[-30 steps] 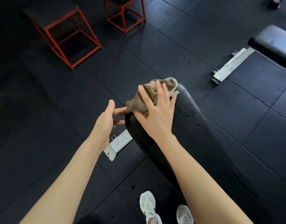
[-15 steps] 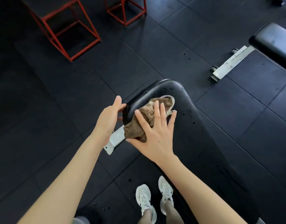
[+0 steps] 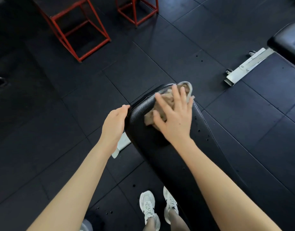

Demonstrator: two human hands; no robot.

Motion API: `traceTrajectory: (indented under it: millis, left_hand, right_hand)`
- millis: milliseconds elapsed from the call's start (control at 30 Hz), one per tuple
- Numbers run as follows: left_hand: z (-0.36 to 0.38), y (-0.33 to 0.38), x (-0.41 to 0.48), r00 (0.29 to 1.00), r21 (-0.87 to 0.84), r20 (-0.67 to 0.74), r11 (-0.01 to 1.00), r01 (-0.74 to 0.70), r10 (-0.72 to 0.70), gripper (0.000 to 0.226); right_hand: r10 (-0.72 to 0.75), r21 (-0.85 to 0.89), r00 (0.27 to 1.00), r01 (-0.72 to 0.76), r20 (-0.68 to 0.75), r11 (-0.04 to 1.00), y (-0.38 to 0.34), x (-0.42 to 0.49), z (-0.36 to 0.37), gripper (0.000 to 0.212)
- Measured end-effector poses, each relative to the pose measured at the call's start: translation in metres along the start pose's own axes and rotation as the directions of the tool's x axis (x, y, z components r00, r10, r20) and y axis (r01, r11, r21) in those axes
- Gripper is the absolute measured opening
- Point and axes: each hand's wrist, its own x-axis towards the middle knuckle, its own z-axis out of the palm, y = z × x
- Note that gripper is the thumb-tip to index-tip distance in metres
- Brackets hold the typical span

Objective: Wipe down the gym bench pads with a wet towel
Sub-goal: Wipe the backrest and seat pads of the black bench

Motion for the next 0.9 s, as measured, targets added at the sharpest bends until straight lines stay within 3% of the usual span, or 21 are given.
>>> traceTrajectory:
  millis: [100, 233, 367, 500, 567, 667, 800, 900]
  left_hand:
    - [0.007, -0.002, -0.001, 0.994, 0.106, -0.046, 0.990, -0.090, 0.095, 0.017]
    - [0.012, 0.001, 0.001, 0.955, 0.490, -0.091, 0.848, -0.204, 0.282, 0.038]
    - [0.015, 0.008, 0.009, 0.902, 0.558, -0.045, 0.759, -0.334, 0.430, 0.037]
    - [0.021, 0.013, 0.014, 0.873, 0.592, -0.060, 0.721, -0.360, 0.485, 0.032]
    - [0.023, 0.012, 0.015, 0.863, 0.614, -0.059, 0.700, -0.365, 0.501, 0.031]
    - [0.026, 0.006, 0.012, 0.839, 0.680, -0.046, 0.632, -0.371, 0.542, 0.034]
    - [0.031, -0.002, 0.006, 0.694, 0.813, 0.128, 0.326, -0.483, 0.709, 0.042]
    - [0.034, -0.004, 0.011, 0.574, 0.820, 0.319, 0.084, -0.566, 0.755, 0.042]
  right_hand:
    - [0.199, 0.014, 0.979, -0.199, 0.036, 0.980, 0.030, -0.037, -0.011, 0.046]
    - [0.333, -0.038, 0.939, -0.331, 0.083, 0.943, 0.017, -0.073, -0.013, 0.059]
    - [0.193, -0.056, 0.981, -0.191, 0.029, 0.980, -0.028, -0.006, -0.003, 0.065]
    - [0.109, -0.005, 0.992, -0.109, 0.068, 0.994, -0.027, 0.012, -0.001, 0.062]
    - [0.142, 0.008, 0.988, -0.143, 0.057, 0.990, -0.005, -0.018, -0.005, 0.063]
    - [0.321, -0.018, 0.945, -0.320, 0.060, 0.947, 0.035, -0.092, -0.012, 0.064]
    - [0.530, -0.083, 0.844, -0.524, 0.086, 0.848, 0.045, -0.132, -0.018, 0.060]
    - [0.546, -0.115, 0.837, -0.538, 0.048, 0.835, 0.020, -0.092, -0.012, 0.063]
